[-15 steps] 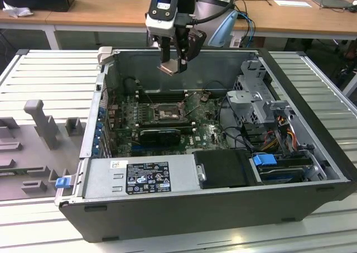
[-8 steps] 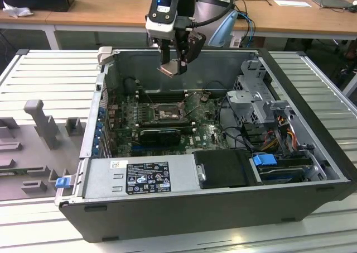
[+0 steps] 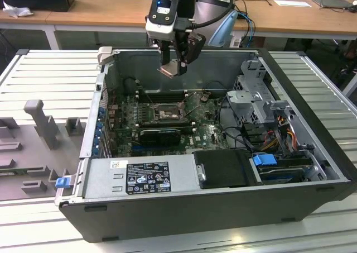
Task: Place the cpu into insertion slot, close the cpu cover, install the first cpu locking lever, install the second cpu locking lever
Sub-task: 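Place the cpu into insertion slot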
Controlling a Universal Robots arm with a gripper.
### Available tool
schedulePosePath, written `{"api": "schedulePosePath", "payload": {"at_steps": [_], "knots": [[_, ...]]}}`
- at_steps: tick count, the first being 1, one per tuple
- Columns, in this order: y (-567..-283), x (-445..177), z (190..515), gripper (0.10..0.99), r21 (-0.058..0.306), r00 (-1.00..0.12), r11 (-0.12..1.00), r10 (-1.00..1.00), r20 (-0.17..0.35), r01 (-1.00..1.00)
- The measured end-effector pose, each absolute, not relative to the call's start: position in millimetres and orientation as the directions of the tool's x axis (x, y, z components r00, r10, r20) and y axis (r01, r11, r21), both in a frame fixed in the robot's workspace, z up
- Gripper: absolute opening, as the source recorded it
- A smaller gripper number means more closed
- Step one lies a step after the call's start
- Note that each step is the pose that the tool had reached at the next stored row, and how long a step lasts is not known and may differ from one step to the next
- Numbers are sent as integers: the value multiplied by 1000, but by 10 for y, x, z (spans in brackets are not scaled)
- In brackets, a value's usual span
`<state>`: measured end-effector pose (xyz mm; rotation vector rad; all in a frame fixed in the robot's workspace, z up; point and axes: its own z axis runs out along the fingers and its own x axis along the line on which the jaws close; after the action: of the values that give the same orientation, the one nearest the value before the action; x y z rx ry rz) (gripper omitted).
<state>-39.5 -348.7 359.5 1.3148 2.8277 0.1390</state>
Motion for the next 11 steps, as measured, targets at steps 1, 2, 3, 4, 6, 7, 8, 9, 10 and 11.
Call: {"api": "schedulePosePath", "payload": {"at_steps": [1, 2, 3, 4, 6, 7, 8, 9, 10, 11], "knots": [[-3487, -395, 3593, 525, 89, -645, 641, 764, 19, 762], [-3487, -396, 3591, 525, 89, -644, 641, 764, 19, 763], [-3487, -395, 3588, 525, 89, -644, 640, 765, 19, 763], [-3487, -396, 3586, 525, 89, -644, 640, 765, 19, 763], [-3487, -395, 3582, 525, 89, -642, 639, 766, 19, 764], [-3487, -396, 3581, 525, 89, -641, 638, 767, 19, 765], [-3487, -395, 3580, 525, 89, -640, 636, 768, 19, 766], [-3487, -395, 3579, 525, 89, -638, 635, 769, 19, 768], [-3487, -396, 3577, 525, 89, -637, 633, 771, 19, 769], [-3487, -396, 3577, 525, 89, -635, 632, 772, 19, 770]]}}
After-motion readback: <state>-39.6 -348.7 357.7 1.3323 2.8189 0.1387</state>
